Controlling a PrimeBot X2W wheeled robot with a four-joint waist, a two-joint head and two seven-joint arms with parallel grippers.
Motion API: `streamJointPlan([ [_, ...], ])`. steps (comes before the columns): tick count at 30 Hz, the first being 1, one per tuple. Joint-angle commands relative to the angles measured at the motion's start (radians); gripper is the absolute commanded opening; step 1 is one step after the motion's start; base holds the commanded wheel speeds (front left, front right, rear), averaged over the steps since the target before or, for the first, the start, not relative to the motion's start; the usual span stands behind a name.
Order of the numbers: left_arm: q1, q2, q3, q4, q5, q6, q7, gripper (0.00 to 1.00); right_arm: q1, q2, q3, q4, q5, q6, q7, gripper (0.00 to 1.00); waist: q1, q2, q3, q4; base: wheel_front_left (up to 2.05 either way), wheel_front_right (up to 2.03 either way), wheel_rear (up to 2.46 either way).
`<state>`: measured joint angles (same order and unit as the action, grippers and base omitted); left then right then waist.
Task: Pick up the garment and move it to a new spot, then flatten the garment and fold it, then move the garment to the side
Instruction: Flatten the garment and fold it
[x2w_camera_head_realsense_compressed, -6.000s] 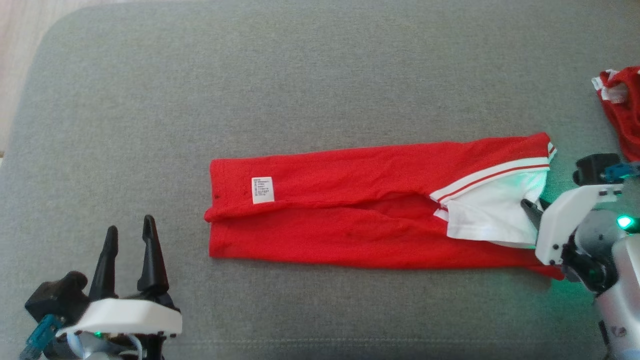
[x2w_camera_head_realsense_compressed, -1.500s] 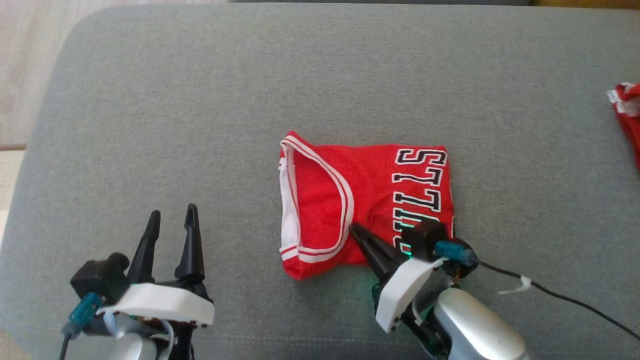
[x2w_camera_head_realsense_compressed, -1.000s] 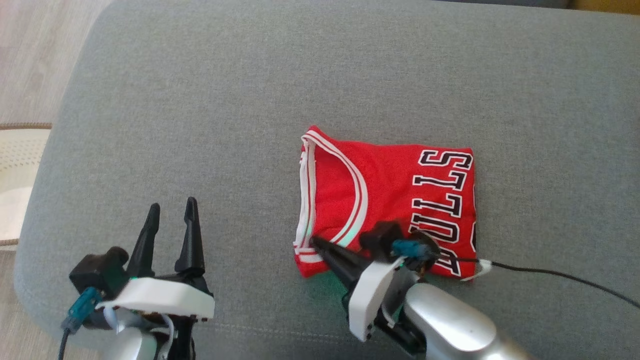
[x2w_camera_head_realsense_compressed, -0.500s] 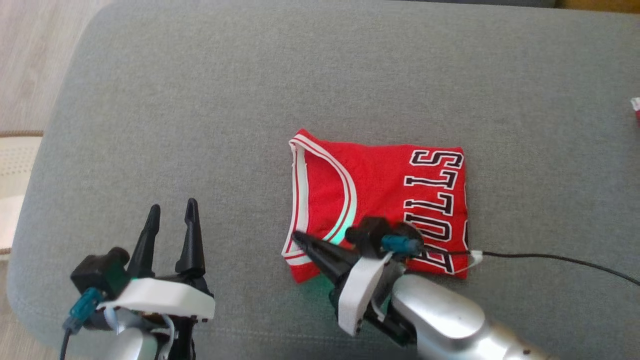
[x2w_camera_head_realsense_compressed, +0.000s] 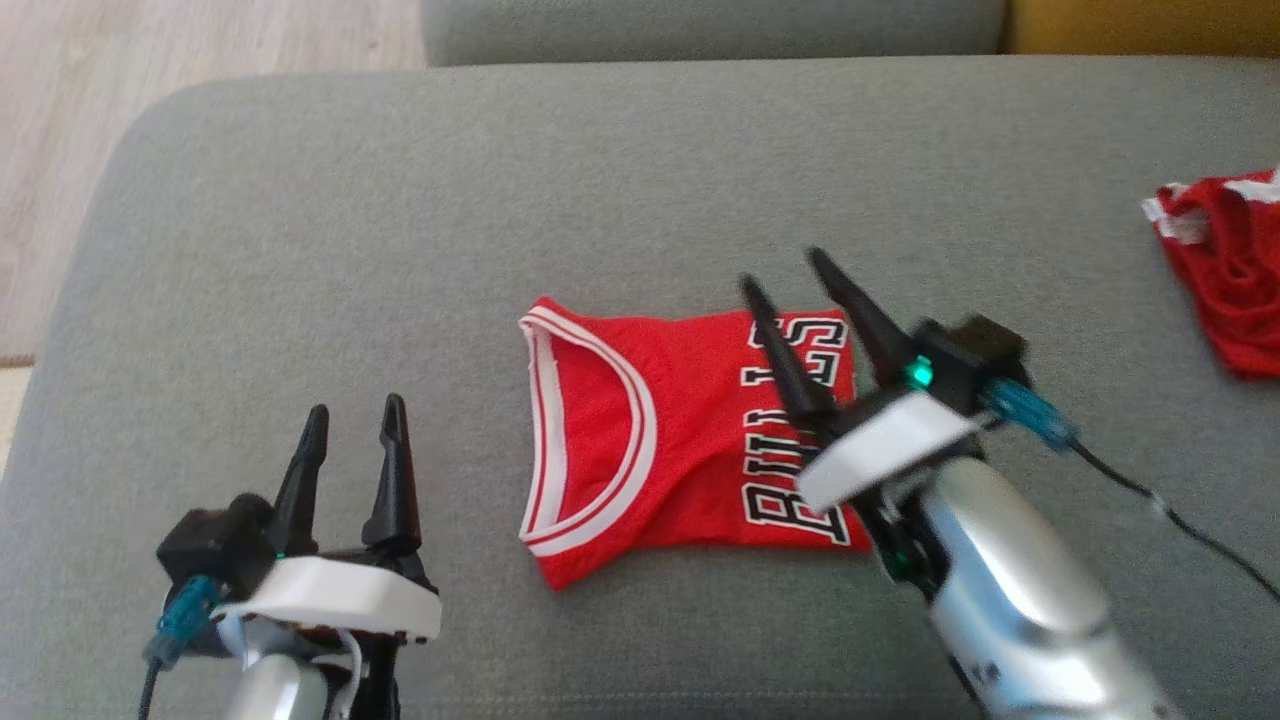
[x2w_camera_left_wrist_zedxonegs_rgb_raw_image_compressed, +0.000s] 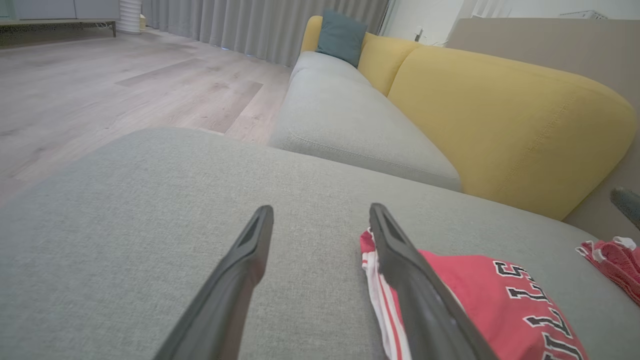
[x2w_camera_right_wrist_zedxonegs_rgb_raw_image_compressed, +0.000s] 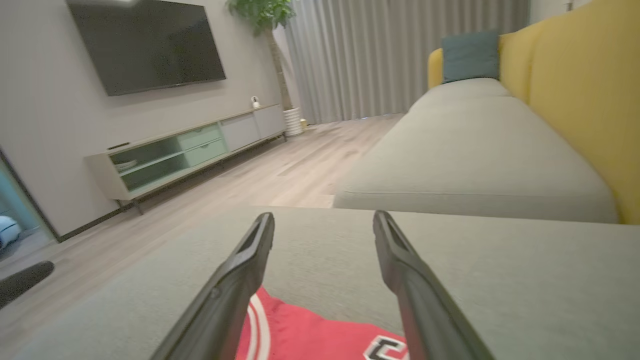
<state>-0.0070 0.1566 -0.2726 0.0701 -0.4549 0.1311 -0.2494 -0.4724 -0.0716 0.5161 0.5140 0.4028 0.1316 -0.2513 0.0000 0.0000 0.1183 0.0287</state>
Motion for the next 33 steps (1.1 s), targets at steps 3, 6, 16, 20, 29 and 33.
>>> streamJointPlan([
  [3,-0.048,-0.011,0.051,-0.021,0.018,0.001,-0.012,1.00,0.088,0.021,-0.094,-0.091,-0.068,-0.001,-0.010,1.00,0.0000,0.0000,-0.032,-0.032,0.00,0.00,0.00],
  [6,-0.036,-0.024,0.064,-0.012,0.028,-0.003,-0.012,1.00,0.166,0.021,-0.190,-0.158,-0.124,-0.001,-0.010,1.00,0.0000,0.0000,-0.052,-0.043,0.00,0.00,0.00],
  [16,0.056,-0.065,0.109,-0.014,0.085,-0.010,-0.012,1.00,0.365,0.021,-0.377,-0.293,-0.180,-0.001,-0.010,1.00,0.0000,0.0000,-0.100,-0.045,0.00,0.00,0.00],
  [20,0.086,-0.074,0.121,-0.012,0.104,-0.014,-0.012,1.00,0.408,0.021,-0.423,-0.323,-0.195,-0.001,-0.010,1.00,0.0000,0.0000,-0.108,-0.042,0.00,0.00,0.00],
  [29,0.094,-0.085,0.129,-0.007,0.136,-0.028,-0.012,1.00,0.425,0.021,-0.423,-0.324,-0.205,-0.001,-0.010,1.00,0.0000,0.0000,-0.108,-0.040,0.00,0.00,0.00],
  [33,0.093,-0.088,0.131,-0.006,0.137,-0.033,-0.012,1.00,0.421,0.021,-0.423,-0.318,-0.206,-0.001,-0.010,1.00,0.0000,0.0000,-0.107,-0.039,0.00,0.00,0.00],
])
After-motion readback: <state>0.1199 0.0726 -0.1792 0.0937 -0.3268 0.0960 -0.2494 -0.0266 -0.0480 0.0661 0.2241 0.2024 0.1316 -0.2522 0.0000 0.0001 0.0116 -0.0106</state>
